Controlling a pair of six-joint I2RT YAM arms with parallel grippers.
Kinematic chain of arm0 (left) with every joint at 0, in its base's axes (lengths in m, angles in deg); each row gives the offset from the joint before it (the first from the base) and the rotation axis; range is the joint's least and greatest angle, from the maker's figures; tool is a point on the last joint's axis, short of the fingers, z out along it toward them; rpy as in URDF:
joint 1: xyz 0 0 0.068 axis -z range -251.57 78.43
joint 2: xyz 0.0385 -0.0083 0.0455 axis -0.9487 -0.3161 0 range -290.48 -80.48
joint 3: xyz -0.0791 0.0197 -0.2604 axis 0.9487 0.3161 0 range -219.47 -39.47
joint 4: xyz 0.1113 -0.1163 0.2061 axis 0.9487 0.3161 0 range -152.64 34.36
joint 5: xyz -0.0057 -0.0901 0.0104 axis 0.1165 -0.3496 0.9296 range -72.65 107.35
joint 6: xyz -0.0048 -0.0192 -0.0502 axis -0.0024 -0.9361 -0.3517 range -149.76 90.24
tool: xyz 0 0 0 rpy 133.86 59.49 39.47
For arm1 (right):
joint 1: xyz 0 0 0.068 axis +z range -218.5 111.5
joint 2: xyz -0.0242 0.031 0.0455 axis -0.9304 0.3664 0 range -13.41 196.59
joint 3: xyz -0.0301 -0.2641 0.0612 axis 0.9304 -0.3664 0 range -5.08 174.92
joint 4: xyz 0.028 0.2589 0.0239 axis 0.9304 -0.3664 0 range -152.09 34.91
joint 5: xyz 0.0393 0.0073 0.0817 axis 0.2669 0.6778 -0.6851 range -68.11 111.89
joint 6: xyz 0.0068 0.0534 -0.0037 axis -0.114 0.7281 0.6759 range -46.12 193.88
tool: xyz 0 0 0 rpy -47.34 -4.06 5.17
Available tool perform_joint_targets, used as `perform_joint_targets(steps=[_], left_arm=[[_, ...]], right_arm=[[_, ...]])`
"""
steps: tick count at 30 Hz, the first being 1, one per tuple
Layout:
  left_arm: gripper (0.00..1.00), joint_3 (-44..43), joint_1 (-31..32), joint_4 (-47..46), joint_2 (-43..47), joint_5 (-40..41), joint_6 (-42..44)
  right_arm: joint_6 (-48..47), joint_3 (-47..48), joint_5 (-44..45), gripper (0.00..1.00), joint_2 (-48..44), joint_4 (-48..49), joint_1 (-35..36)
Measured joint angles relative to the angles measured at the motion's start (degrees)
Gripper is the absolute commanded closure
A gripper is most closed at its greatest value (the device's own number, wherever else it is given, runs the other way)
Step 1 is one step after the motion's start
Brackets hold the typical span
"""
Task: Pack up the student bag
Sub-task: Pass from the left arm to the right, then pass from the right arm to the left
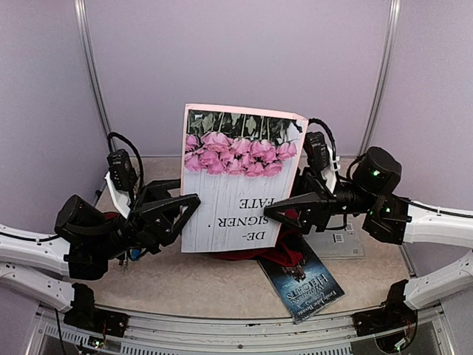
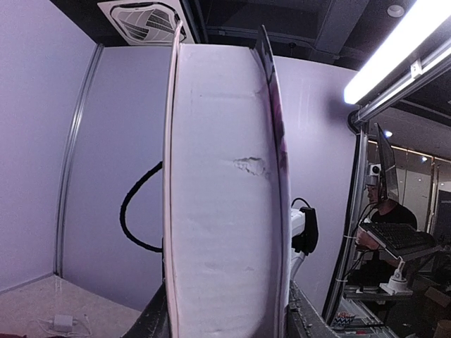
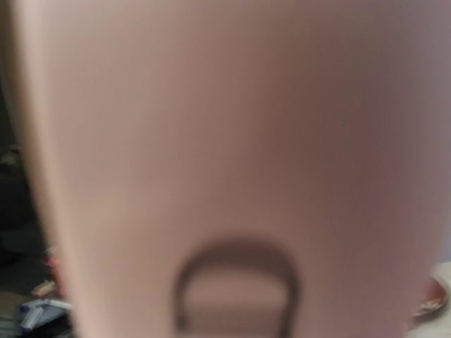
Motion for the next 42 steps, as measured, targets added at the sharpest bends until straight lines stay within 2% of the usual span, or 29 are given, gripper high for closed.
perform_joint_targets(steps=[2, 4, 5, 6, 8, 9, 11, 14, 16, 21, 24, 27, 31, 35, 39, 42], left_arm=[[0.89, 0.0, -0.1, -1.0, -0.9, -0.7, -0.8], [0.89, 0.1, -0.3, -1.4, -1.1, -1.0, -1.2], [0.85, 0.2, -0.5, -1.5, -1.1, -1.2, -1.2], [0.71, 0.2, -0.7, -1.5, -1.0, -1.2, -1.3], [0.33, 0.6, -1.0, -1.2, -0.7, -1.0, -1.5], [0.21, 0.9, -1.1, -0.5, -0.4, -0.7, -1.6], [0.10, 1.2, -1.4, 3.0, 1.1, 0.2, -1.6], [0.01, 0.4, -2.0, 12.7, 5.2, 2.6, 0.0], [0.01, -1.9, -2.2, 22.7, 8.4, 5.2, 2.0], [0.01, -6.6, -2.7, 39.6, 12.9, 8.7, 6.3], [0.01, -8.7, -3.5, 46.9, 13.0, 7.7, 8.3], [0.01, -15.2, -5.3, 55.2, 8.6, 2.6, 10.0], [0.03, -26.9, -7.0, 65.3, -0.5, -4.0, 11.7], [0.04, -36.4, -10.0, 74.1, -6.1, -10.0, 13.2], [0.18, -40.8, -14.3, 78.7, -9.5, -17.0, 14.5], [0.17, -42.0, -15.8, 81.3, -13.7, -23.5, 15.3]], right_arm=[[0.4, 0.1, -1.8, 0.65, 0.9, 1.1, 0.0], [1.3, 0.1, -3.3, 0.76, 1.5, 1.8, 0.0], [1.4, 0.1, -3.5, 0.80, 1.5, 1.9, 0.0], [1.5, 0.1, -3.5, 0.82, 1.4, 1.7, 0.0], [1.5, 0.0, -3.0, 0.86, 1.2, 0.7, 0.0], [1.0, 0.0, -2.5, 0.86, 0.9, -0.6, 0.0], [-0.5, 0.0, -1.5, 0.87, -0.6, -5.0, -0.1], [-4.6, 1.5, 0.9, 0.88, -3.8, -16.0, -0.2], [-8.5, 4.4, 3.5, 0.89, -5.1, -26.8, -0.2], [-13.7, 9.0, 6.5, 0.84, -5.1, -46.8, -0.2], [-15.2, 10.1, 5.6, 0.83, -4.2, -55.0, -0.3], [-16.7, 11.8, 5.5, 0.81, -2.2, -61.6, -0.3], [-18.4, 13.4, 5.3, 0.81, 0.0, -66.1, -0.3], [-20.4, 13.7, 3.9, 0.81, 0.5, -67.8, -0.2], [-22.0, 14.0, 2.3, 0.81, 0.5, -67.7, 0.1], [-22.9, 14.5, 2.0, 0.81, 0.5, -67.6, 0.1]])
